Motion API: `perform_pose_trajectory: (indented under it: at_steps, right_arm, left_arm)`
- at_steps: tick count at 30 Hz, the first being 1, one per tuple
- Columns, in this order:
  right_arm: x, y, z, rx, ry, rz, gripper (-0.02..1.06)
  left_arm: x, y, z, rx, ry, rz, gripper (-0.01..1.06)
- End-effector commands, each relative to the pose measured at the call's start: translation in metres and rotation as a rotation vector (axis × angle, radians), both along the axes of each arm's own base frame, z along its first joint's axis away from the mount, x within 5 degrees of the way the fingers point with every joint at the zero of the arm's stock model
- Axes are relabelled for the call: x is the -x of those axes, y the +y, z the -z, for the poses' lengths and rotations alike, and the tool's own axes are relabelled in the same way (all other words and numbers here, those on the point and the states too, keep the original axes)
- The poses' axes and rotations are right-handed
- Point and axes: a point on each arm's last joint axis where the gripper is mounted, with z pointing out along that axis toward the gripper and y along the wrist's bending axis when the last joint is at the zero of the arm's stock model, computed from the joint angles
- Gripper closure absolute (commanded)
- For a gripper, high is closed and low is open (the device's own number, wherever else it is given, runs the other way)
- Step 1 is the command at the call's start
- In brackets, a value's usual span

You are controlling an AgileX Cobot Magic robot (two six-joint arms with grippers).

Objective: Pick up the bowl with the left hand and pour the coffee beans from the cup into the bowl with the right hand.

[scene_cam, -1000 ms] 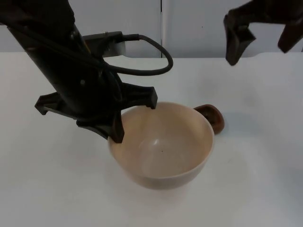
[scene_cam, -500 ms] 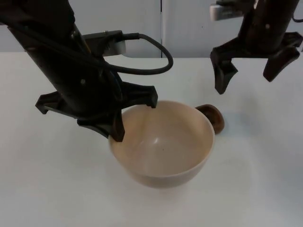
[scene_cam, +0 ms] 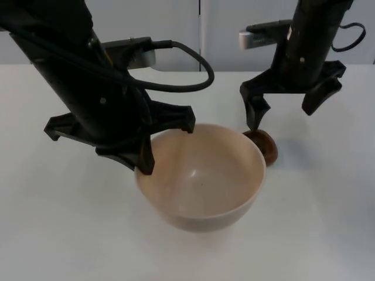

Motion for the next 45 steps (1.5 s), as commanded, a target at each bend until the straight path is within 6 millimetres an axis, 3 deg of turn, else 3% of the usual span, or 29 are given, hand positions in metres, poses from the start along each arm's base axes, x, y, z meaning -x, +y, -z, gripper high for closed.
perform_pose_trajectory:
  at_steps: [1, 12, 21, 31, 45]
  right_arm:
    - [-0.002, 0.002, 0.004, 0.014, -0.012, -0.011, 0.05]
    - [-0.006, 0.001, 0.027, 0.043, -0.009, -0.023, 0.06]
    - [-0.007, 0.002, 0.040, 0.047, 0.004, -0.024, 0.17]
    - [-0.006, 0.002, 0.054, 0.058, 0.030, -0.022, 0.21]
    - [-0.007, 0.002, 0.053, 0.057, 0.028, -0.022, 0.38]
  left_arm:
    - [0.000, -0.001, -0.006, 0.010, -0.024, -0.001, 1.05]
    - [0.000, -0.001, -0.006, 0.010, -0.024, -0.001, 1.05]
    - [0.000, -0.001, -0.006, 0.010, -0.024, -0.001, 1.05]
    - [0.000, -0.001, -0.006, 0.010, -0.018, 0.000, 1.05]
    - [0.000, -0.001, -0.006, 0.011, -0.017, -0.002, 1.05]
